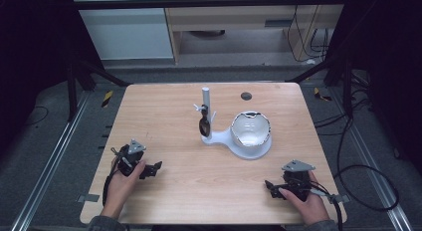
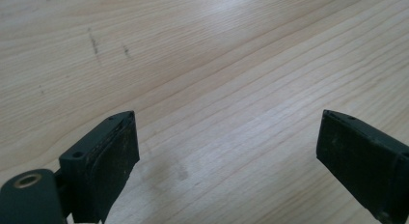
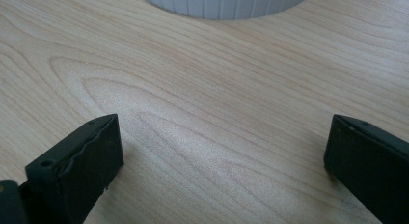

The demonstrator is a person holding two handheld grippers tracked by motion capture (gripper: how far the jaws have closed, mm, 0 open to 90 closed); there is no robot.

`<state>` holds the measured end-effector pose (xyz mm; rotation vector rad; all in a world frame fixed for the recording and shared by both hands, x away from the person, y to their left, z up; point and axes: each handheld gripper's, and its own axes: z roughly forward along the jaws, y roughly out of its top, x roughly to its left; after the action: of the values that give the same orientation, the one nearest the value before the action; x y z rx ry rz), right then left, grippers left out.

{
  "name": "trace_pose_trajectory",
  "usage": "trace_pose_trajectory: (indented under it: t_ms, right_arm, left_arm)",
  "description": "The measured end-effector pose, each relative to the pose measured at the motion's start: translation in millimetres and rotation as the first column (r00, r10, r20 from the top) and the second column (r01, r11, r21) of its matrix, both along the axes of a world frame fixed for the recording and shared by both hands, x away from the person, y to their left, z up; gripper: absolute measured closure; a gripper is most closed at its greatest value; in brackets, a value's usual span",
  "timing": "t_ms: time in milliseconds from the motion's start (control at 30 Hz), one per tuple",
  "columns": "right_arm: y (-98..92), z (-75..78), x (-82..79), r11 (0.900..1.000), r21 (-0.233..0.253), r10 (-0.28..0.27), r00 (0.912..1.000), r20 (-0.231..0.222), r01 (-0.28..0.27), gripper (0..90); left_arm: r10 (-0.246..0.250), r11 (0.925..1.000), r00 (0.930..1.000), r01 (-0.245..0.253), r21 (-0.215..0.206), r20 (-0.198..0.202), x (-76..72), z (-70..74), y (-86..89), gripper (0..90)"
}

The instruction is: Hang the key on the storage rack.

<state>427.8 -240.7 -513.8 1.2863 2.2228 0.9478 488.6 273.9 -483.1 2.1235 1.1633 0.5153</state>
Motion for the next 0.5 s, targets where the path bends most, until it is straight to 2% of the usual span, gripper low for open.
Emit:
trace_pose_trajectory:
  t_ms: [267,500]
  right_arm:
    - [-0.1,0.1,-0.4,1.000,0.001,0.001,1.0000,-0.001,-0.001,0.5]
    - [0.0,0.1,-0.4,1.000,0.001,0.001,1.0000,-0.001,-0.001,0.4]
  left_arm:
    - [0.037,0.9991,0.9992,-0.037,-0.018,-0.014,4.1,-10.8,8.3,7.4]
    - [0.045,0.9985,0.9987,-0.046,-0.029,-0.022,4.3,-19.9,12.3,7.1]
